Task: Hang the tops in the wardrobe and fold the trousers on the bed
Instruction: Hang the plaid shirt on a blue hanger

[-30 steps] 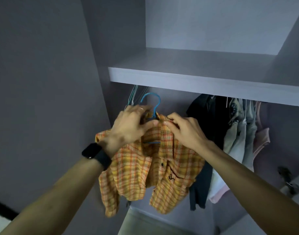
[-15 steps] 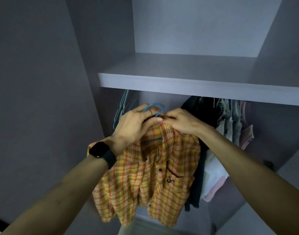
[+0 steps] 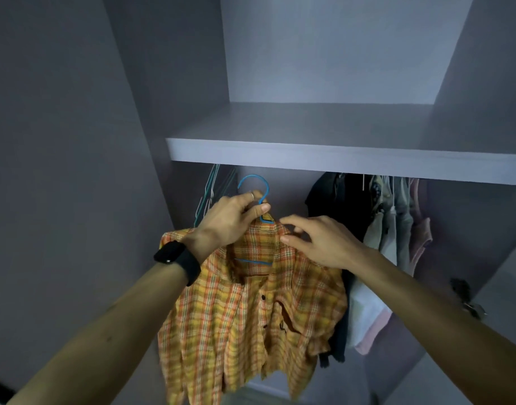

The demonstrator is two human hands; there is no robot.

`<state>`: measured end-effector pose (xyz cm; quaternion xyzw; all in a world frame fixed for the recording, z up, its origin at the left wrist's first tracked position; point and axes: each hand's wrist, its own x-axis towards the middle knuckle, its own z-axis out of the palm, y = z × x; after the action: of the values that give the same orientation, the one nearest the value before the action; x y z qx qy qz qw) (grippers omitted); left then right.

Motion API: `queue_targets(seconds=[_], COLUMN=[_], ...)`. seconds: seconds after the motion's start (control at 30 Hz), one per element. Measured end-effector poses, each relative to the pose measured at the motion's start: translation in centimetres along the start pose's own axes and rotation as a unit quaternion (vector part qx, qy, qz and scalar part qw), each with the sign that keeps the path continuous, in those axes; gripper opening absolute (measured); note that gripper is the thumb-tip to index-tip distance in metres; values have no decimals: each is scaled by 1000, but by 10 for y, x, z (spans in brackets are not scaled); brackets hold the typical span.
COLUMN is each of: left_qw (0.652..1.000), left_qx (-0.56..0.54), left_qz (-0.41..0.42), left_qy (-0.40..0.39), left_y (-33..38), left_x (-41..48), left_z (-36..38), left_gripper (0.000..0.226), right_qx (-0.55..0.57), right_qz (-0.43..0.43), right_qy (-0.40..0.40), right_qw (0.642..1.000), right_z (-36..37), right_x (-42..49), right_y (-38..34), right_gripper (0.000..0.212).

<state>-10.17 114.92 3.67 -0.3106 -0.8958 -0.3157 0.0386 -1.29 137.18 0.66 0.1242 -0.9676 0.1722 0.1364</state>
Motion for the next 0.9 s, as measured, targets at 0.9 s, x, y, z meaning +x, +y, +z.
queue_targets(seconds=[0.9], left_qw=[928], left_qx=[253], left_qz=[170], left_qy=[214], left_y=[-56], left_x=[81], left_z=[-4], left_gripper=[68], right_qx=[103], right_qz=[406], right_qy=[40], right_qw=[907], right_z=[78], right_x=[33], right_y=[-15], right_gripper=[18])
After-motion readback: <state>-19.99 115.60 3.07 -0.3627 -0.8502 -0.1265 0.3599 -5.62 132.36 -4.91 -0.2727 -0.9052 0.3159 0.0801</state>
